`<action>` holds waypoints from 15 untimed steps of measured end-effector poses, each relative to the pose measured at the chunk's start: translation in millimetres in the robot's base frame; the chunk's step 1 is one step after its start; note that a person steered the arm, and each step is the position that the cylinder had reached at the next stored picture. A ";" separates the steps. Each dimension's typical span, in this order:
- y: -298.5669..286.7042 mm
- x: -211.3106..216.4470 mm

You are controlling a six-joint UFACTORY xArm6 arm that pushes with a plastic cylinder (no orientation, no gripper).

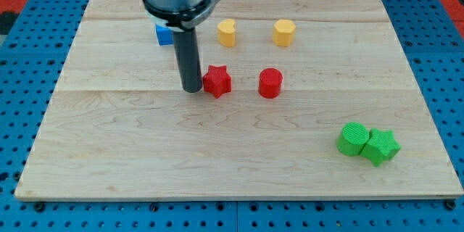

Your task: Separate green star and the green circle

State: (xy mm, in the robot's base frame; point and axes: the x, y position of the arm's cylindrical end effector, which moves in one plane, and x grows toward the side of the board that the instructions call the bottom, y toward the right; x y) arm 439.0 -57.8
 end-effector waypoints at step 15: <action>256.0 127.3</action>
State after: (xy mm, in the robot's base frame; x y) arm 566.3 198.2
